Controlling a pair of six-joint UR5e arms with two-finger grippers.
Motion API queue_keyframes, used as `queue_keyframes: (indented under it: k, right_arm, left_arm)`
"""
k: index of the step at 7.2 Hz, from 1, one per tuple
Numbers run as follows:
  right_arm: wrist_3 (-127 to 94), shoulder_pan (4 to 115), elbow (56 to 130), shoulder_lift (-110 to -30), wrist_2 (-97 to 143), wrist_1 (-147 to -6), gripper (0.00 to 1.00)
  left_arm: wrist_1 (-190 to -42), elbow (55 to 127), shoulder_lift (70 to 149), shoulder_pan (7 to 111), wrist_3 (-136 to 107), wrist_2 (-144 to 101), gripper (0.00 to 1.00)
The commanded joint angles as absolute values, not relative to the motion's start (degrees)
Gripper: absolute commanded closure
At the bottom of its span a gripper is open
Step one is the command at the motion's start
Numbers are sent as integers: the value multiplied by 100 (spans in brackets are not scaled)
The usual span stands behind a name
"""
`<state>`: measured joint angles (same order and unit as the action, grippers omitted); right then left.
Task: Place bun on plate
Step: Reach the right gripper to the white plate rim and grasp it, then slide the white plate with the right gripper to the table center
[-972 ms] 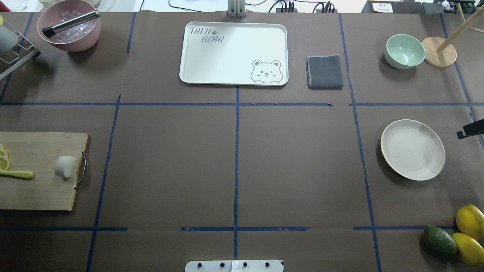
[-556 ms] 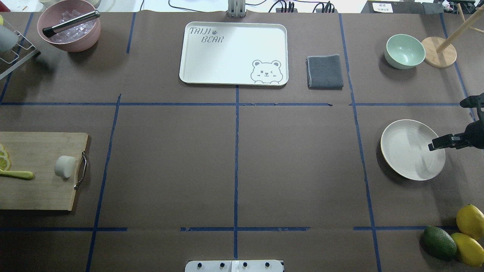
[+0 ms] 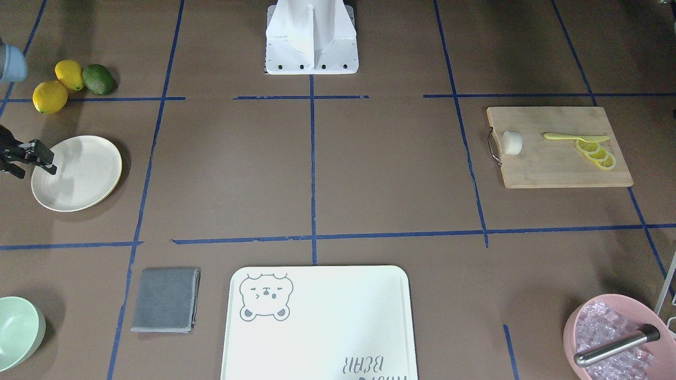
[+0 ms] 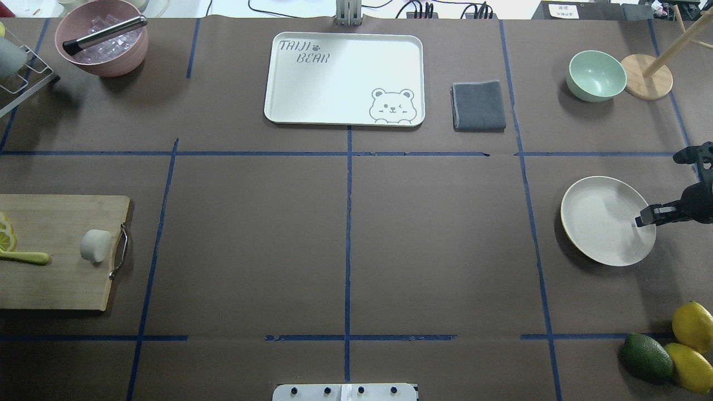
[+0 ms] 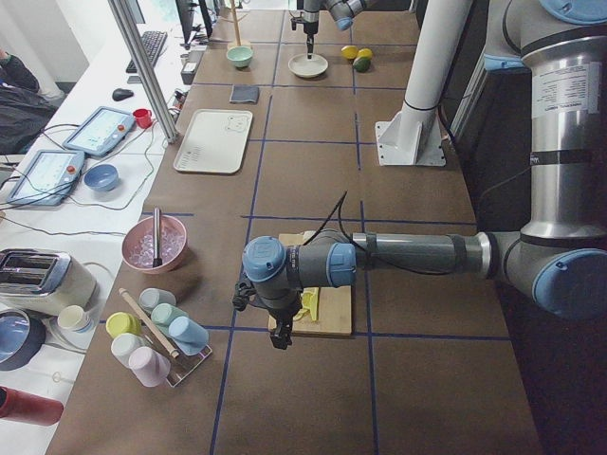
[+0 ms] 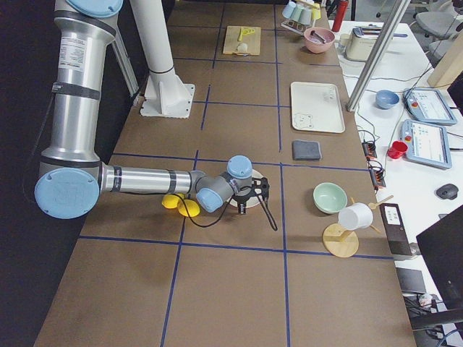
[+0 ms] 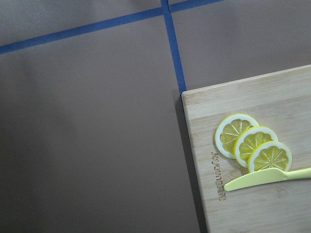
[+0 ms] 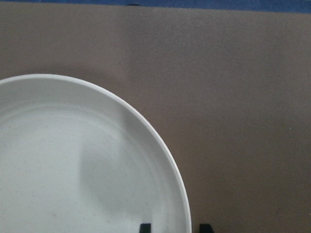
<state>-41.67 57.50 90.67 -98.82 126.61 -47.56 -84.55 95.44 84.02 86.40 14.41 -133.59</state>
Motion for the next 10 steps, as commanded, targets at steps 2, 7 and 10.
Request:
queue_keyframes:
  k: [2,7,10]
  right_arm:
    - [-4184,5748,9167,-9592,12735,-4772,99]
    - [-5051,4811,9097,-7422,13017,-4781,91]
    - [-6650,3581,8974,-6418,11739,-4869,92]
  left_arm:
    - [-8455,9545,8402,8640,1441,-13359,0]
    - [-8464,9545,8402,8561,1441,-13359,0]
    - [-8464,9545,8402,8525,1441,-13359,0]
